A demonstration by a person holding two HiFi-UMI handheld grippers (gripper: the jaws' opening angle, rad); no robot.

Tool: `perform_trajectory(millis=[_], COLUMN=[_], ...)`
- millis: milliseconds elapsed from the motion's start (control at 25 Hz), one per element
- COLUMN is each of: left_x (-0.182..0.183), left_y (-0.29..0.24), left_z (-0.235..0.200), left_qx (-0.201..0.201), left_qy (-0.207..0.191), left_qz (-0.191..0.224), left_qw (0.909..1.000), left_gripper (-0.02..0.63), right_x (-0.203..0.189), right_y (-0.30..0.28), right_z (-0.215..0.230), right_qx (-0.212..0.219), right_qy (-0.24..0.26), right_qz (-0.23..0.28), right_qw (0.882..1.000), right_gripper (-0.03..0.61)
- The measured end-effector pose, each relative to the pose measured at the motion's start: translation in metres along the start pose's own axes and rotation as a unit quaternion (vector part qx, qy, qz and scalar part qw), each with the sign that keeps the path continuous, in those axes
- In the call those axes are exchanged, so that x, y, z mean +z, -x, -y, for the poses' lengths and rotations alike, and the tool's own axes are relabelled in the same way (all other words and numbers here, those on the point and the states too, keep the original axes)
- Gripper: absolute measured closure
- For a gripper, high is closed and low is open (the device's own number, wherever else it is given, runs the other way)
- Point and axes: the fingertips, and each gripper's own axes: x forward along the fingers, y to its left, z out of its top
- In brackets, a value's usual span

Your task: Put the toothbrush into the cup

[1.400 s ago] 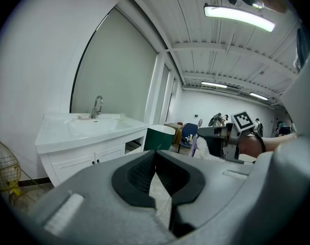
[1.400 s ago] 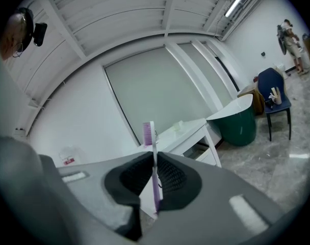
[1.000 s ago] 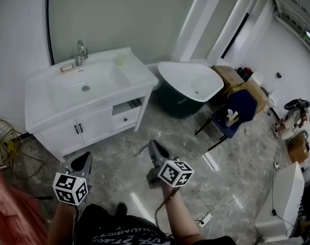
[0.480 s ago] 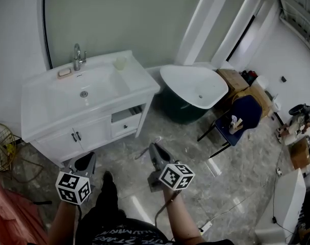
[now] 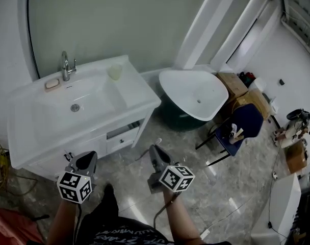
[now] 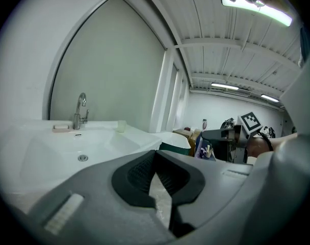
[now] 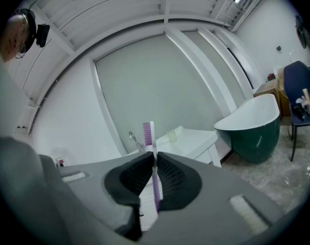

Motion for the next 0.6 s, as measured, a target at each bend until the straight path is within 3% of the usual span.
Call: perform_trajectory(millis=[320,600], left_x=[0.041,0.06], left_y=[-0.086,-0.129], left_z=[-0.059,-0.096], left_qx=[-0.021,-0.028], left_qy=[0.008,0.019], left_qz=[-0.008,-0.004], left_qw=[0.9997,0.9994], left_gripper=[0.603,0.603], right_x=[0.042,0.066], right_y=[-0.104,-0.166], right_z=[0.017,0.022], right_qx=[-0.009,-0.008], right_qy=[-0.003,0.004], right_qz=[-0.005,-0.002], right_qw=[1.0,1.0], right_gripper=[0.549,0.549])
